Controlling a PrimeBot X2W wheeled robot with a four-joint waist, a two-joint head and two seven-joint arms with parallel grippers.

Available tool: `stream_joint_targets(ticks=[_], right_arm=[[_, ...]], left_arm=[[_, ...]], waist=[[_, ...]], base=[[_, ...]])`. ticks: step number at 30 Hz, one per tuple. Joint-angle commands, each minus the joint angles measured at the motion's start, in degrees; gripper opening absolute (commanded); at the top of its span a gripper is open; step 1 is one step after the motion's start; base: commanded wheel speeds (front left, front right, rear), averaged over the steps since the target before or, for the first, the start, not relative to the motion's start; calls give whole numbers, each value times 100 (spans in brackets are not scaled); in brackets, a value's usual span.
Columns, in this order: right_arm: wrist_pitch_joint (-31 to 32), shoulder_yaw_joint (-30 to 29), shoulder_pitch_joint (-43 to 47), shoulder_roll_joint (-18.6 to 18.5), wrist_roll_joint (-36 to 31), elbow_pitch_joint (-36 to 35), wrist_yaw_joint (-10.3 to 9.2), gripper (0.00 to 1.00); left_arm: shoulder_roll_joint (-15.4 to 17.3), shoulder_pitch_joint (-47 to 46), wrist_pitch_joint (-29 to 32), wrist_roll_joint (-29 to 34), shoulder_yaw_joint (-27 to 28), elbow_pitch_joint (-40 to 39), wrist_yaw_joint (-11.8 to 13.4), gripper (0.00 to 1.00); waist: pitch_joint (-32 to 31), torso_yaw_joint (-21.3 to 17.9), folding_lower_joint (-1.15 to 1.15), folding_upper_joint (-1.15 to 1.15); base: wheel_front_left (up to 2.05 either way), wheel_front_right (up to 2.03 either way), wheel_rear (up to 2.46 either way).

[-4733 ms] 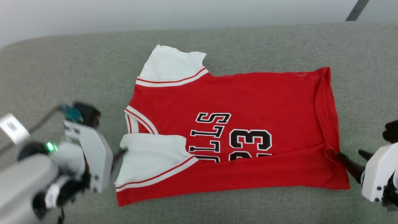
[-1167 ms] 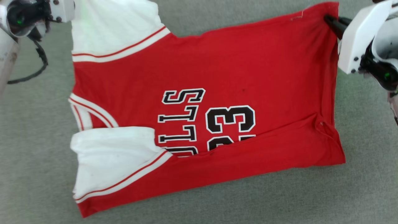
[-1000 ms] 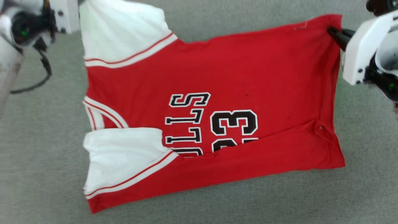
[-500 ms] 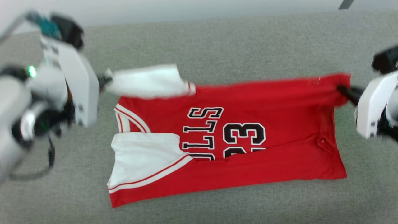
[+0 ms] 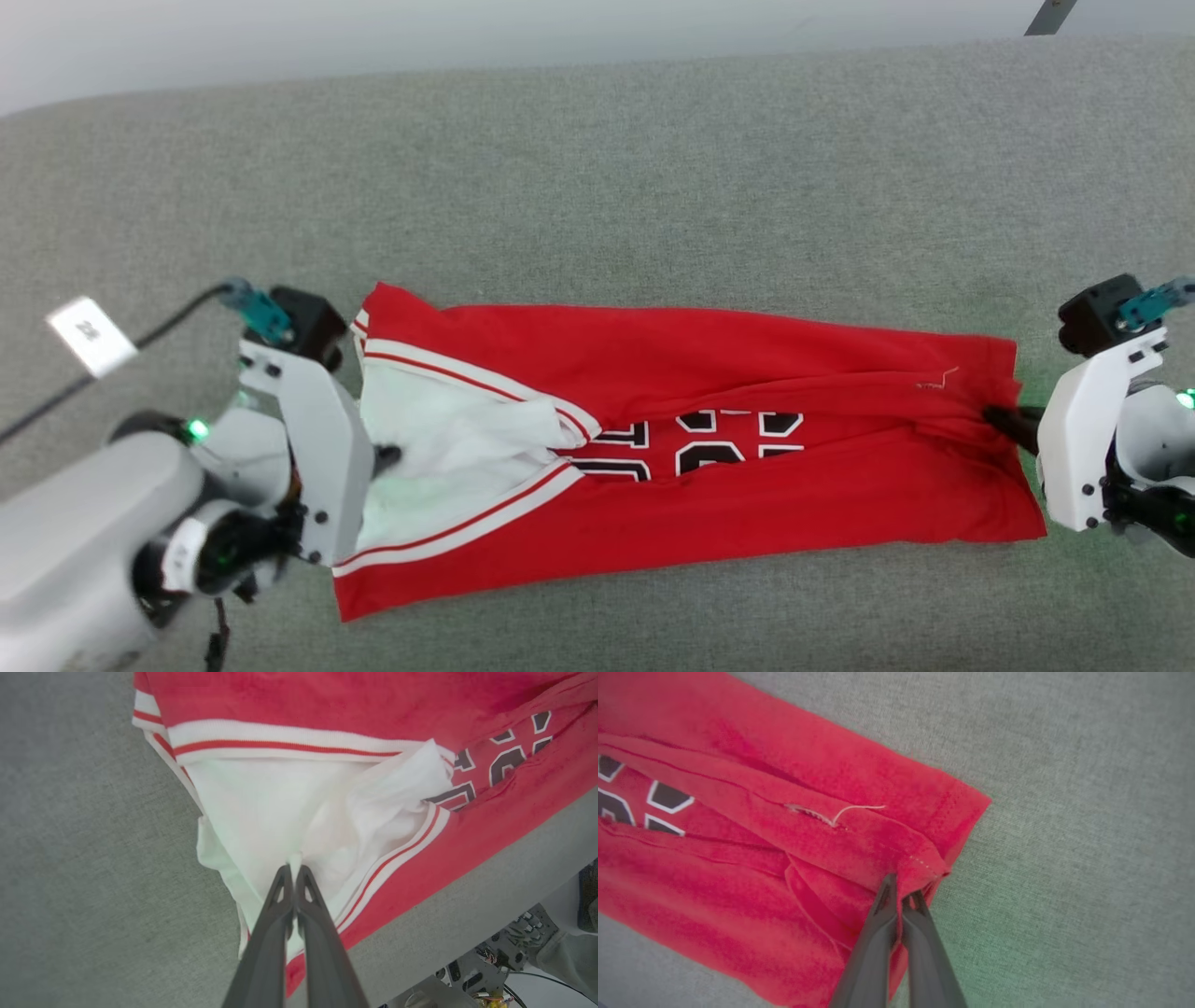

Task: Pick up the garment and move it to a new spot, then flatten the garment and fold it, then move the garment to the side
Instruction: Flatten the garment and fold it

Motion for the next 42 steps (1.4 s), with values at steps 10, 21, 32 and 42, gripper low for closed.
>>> stream_joint_targets(ticks=[10, 21, 32, 42], right_arm=[[321, 149, -46, 139, -35, 160, -6, 14], [233, 105, -191, 86, -37, 166, -6, 100], [-622, -412, 317, 129, -189, -42, -6, 100], [-1675, -1143, 1350, 362, -529, 18, -7, 100]], left_arm=[[-369, 177, 6, -144, -127, 723, -255, 0], [-396, 123, -425, 25, 23, 778, -334, 100], [-213, 644, -1742, 319, 285, 327, -181, 100], [-39, 1667, -3769, 732, 530, 159, 220, 100]], waist=[[-15, -26, 0, 0], [-451, 15, 0, 0], [-1220, 36, 0, 0], [-1736, 129, 0, 0]], base=[[0, 0, 0], [0, 0, 0], [0, 0, 0], [0, 0, 0]])
